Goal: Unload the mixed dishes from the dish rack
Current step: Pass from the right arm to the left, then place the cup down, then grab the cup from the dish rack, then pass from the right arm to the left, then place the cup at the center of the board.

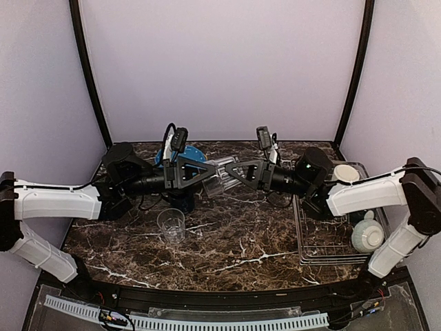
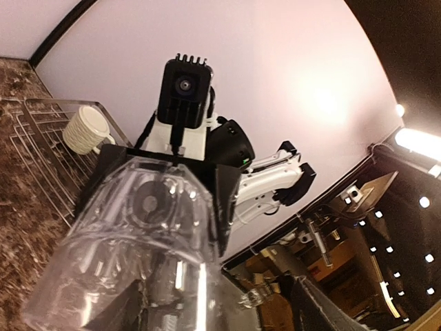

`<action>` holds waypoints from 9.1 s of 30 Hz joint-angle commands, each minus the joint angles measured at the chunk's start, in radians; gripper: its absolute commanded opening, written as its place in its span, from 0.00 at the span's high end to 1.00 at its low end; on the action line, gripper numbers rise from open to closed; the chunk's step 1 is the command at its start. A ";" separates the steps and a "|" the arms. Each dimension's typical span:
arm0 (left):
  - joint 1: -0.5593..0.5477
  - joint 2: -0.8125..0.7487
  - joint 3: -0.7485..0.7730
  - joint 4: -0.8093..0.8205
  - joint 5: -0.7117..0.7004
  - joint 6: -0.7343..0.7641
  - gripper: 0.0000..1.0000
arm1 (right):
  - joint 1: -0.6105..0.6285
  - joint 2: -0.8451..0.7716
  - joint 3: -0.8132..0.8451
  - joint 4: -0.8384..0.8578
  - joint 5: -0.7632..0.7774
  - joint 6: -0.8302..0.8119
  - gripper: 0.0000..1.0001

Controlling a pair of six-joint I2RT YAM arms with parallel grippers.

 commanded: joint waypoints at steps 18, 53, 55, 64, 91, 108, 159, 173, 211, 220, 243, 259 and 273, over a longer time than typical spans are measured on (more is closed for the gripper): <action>0.056 -0.122 0.109 -0.639 -0.139 0.253 0.99 | -0.056 -0.175 -0.012 -0.408 0.230 -0.148 0.02; -0.004 0.108 0.517 -1.817 -0.599 0.666 0.77 | -0.145 -0.284 -0.001 -0.751 0.378 -0.252 0.01; -0.008 0.105 0.520 -1.817 -0.601 0.668 0.67 | -0.145 -0.281 0.002 -0.752 0.376 -0.251 0.01; -0.013 0.037 0.559 -1.789 -0.662 0.690 0.45 | -0.146 -0.284 0.018 -0.793 0.392 -0.270 0.01; -0.009 -0.131 0.559 -1.203 -0.813 1.071 0.02 | -0.384 -0.346 0.268 -1.787 0.941 -0.438 0.01; -0.010 -0.178 0.512 -1.201 -0.768 1.037 0.01 | -0.910 -0.201 0.361 -1.898 0.758 -0.680 0.17; -0.009 -0.167 0.484 -1.180 -0.781 1.026 0.01 | -0.833 -0.218 0.194 -1.480 0.710 -0.863 1.00; -0.010 -0.128 0.475 -1.170 -0.794 1.013 0.01 | -0.833 -0.479 0.157 -1.422 0.430 -0.588 1.00; 0.061 0.113 0.330 -0.103 -0.009 -0.036 0.56 | -0.068 -0.189 0.174 -0.373 0.007 -0.090 1.00; 0.062 0.077 0.320 -0.115 -0.057 -0.013 0.96 | -0.051 -0.189 0.150 -0.339 0.012 -0.079 0.91; 0.462 -0.005 0.822 -1.776 -0.527 0.762 0.99 | -0.077 -0.532 0.116 -1.072 0.524 -0.410 0.01; 0.558 0.261 0.663 -1.693 -0.419 0.805 0.99 | -0.082 -0.572 0.155 -1.180 0.593 -0.461 0.01; 0.536 0.374 0.577 -1.605 -0.359 0.773 0.98 | -0.083 -0.572 0.191 -1.330 0.698 -0.504 0.01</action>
